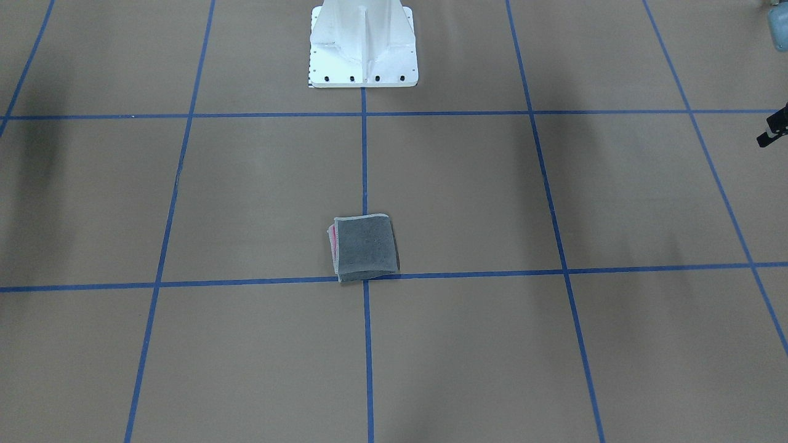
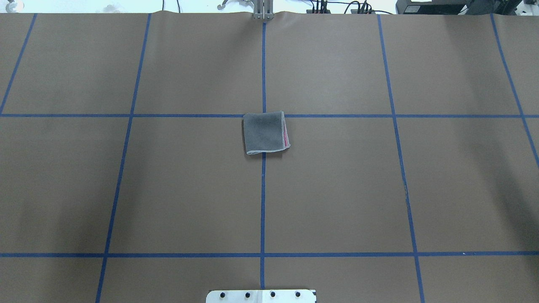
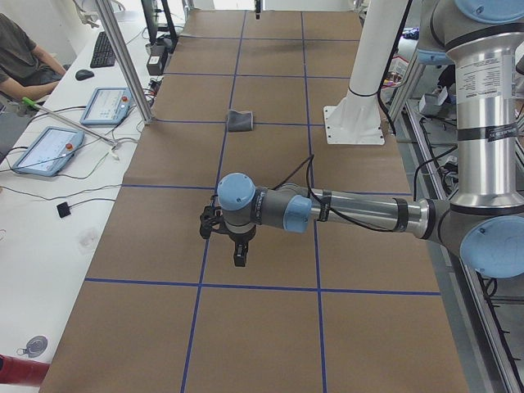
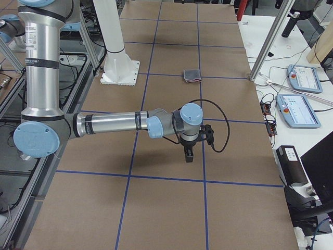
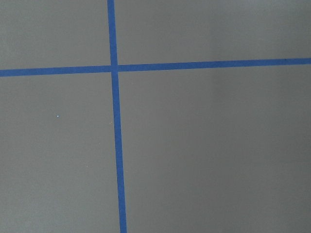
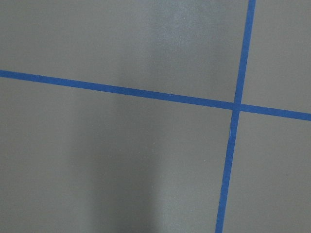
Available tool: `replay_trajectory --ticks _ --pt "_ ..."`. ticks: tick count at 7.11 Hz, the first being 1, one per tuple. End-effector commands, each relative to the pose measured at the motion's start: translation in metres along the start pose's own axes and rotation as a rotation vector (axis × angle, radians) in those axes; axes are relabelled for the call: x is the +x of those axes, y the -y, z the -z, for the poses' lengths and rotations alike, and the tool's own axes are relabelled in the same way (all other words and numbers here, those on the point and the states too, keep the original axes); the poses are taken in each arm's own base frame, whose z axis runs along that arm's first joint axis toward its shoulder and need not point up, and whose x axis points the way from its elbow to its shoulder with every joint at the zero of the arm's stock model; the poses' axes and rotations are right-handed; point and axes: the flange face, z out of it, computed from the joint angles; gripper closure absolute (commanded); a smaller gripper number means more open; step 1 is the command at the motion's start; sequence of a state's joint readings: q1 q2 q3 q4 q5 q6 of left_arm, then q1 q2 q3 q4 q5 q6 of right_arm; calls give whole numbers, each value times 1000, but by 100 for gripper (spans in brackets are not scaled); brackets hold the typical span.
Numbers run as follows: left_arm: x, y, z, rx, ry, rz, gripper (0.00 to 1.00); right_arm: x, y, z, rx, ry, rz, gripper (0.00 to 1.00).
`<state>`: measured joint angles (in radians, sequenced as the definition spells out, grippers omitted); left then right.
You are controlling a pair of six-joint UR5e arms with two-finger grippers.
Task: Fold towel twice with both arms
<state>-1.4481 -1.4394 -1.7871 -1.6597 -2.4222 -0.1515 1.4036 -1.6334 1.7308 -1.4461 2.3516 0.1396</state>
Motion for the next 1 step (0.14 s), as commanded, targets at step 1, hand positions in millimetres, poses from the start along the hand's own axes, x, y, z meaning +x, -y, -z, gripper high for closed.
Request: replay_trajectory --ticks 1 --pt "0 0 0 1 1 -2 0 0 1 0 0 0 0 0"
